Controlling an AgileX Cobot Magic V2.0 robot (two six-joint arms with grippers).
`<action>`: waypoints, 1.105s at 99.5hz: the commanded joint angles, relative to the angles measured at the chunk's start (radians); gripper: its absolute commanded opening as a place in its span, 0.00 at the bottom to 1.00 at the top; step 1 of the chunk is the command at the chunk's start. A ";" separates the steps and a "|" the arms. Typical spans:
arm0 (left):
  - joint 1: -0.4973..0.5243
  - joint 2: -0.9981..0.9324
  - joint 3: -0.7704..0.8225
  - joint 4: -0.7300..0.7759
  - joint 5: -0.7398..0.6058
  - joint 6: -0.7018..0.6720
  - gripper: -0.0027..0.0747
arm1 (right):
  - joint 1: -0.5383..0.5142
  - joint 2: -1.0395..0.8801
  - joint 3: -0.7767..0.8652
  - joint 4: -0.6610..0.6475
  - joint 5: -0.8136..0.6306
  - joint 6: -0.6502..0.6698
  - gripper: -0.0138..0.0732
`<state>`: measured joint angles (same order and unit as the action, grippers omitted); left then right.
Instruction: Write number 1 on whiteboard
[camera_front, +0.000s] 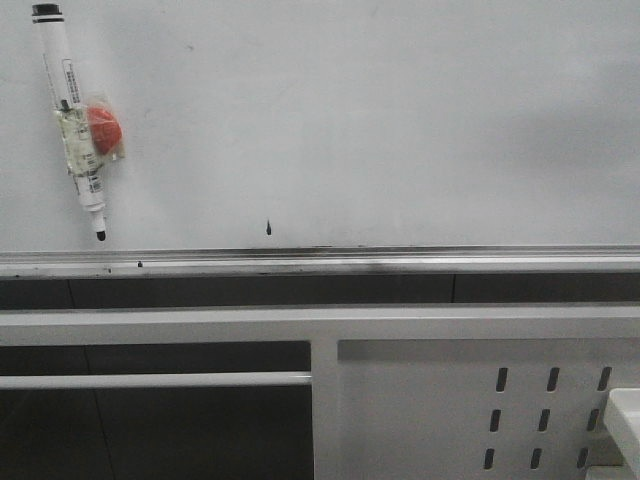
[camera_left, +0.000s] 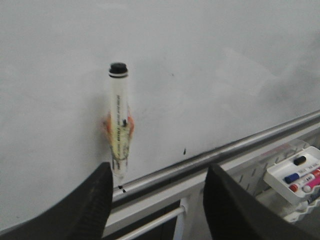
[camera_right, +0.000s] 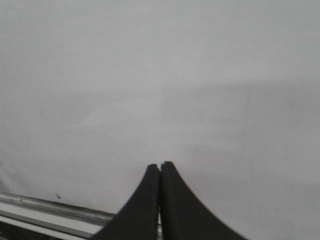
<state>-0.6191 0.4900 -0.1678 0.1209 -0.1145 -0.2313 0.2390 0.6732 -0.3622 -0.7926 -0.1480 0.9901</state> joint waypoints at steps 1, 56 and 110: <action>-0.012 0.071 -0.014 -0.025 -0.154 0.000 0.52 | 0.007 0.005 -0.023 -0.029 -0.107 0.000 0.10; 0.019 0.730 -0.017 -0.182 -0.826 0.008 0.52 | 0.007 0.005 -0.023 -0.031 -0.143 0.000 0.10; 0.019 0.930 -0.017 -0.274 -1.082 0.008 0.51 | 0.007 0.005 -0.023 -0.031 -0.144 0.000 0.10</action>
<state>-0.6054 1.4249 -0.1642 -0.1461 -1.1038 -0.2251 0.2476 0.6732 -0.3605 -0.8220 -0.2358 0.9901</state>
